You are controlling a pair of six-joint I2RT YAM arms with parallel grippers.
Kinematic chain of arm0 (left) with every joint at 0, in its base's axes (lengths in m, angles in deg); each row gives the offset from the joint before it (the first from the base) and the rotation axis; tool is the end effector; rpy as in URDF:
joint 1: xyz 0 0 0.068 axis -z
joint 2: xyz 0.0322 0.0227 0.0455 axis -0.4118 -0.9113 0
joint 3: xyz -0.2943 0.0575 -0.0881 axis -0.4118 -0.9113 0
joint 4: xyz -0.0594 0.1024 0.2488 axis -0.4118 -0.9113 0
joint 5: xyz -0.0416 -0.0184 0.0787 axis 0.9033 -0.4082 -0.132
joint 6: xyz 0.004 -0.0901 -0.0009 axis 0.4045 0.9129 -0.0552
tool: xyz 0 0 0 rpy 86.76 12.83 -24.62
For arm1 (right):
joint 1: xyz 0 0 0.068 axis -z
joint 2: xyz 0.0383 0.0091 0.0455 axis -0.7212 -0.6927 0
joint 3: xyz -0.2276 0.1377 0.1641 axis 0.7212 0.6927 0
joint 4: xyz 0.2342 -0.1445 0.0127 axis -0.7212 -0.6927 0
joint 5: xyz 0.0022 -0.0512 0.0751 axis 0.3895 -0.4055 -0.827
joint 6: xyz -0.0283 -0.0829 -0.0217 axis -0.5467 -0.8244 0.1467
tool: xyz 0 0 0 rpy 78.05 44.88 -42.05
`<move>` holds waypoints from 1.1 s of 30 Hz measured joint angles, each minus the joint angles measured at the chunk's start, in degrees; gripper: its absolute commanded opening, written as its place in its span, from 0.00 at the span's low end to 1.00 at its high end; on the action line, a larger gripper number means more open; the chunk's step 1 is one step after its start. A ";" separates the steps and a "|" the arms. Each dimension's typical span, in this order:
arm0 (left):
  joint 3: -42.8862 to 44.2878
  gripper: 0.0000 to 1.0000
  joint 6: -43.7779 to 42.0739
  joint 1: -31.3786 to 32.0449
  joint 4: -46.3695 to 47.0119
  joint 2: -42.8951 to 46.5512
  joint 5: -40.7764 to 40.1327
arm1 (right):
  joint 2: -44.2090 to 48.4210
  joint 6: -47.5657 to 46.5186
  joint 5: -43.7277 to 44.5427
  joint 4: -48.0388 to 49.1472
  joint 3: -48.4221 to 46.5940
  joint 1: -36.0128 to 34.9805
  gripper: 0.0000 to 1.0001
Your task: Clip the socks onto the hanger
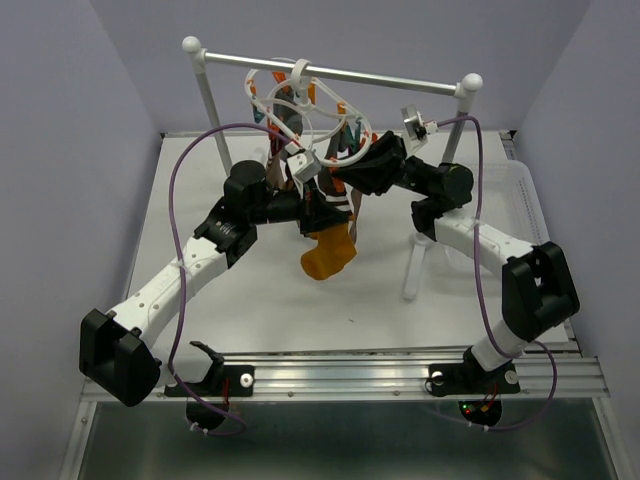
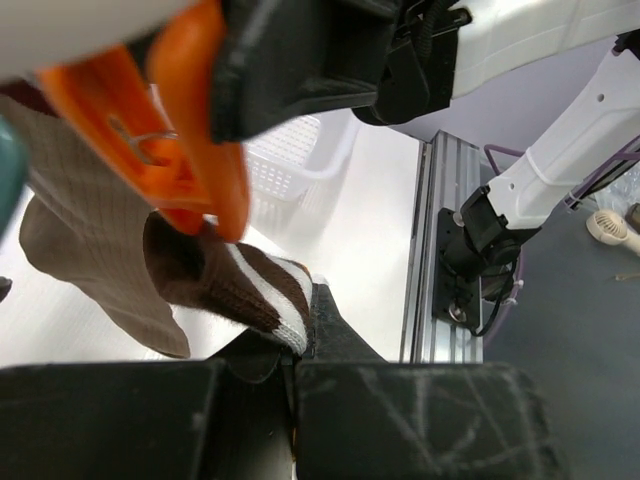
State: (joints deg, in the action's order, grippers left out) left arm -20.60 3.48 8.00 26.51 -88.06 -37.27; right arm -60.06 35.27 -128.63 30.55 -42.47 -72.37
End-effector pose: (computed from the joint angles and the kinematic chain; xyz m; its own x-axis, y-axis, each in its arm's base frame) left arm 0.2334 -0.2201 0.4144 -0.1464 -0.0240 -0.9889 0.9790 0.1396 -0.1484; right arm 0.3072 0.2239 0.4389 -0.0931 0.4321 -0.8970 -0.9957 -0.0365 0.0857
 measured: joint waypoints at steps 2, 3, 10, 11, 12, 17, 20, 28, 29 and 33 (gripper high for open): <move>0.04 0.00 -0.09 -0.17 0.00 0.00 -0.04 | 0.87 0.28 -0.35 0.00 0.76 0.00 0.01; 0.11 0.00 -0.09 -0.20 0.00 0.00 -0.13 | 1.33 0.37 -0.59 0.00 1.05 0.00 0.01; 0.37 0.00 -0.11 -0.28 0.02 -0.02 -0.20 | 3.89 0.92 -2.40 0.24 1.86 0.00 0.01; 0.44 0.00 -0.13 -0.28 0.02 -0.02 -0.17 | 3.89 0.94 -2.45 0.24 1.86 0.00 0.01; 0.46 0.00 -0.17 -0.28 0.04 -0.02 -0.07 | 3.87 0.94 -2.47 0.20 1.88 0.00 0.01; 0.46 0.00 -0.74 -0.28 0.02 -0.02 0.37 | 3.17 0.90 -2.36 0.48 1.84 0.00 0.01; 0.46 0.00 -1.05 -0.28 0.00 -0.02 1.05 | 2.08 0.33 -2.03 0.63 1.81 0.00 0.01; 0.48 0.00 -1.44 -0.28 0.02 -0.02 2.95 | 0.96 -0.66 -0.87 1.16 1.79 0.00 0.01; 0.55 0.00 -1.46 -0.28 0.02 -0.02 3.06 | 0.96 -0.68 -0.87 1.18 1.79 0.00 0.01; 0.79 0.00 -1.75 -0.28 0.09 -0.02 3.48 | 0.96 -0.66 -0.90 1.18 1.79 0.00 0.01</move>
State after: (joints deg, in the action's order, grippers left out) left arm -19.81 1.73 7.71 26.60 -88.08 -33.79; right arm -59.10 34.61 -129.53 31.73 -40.68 -72.37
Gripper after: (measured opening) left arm 0.058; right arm 0.321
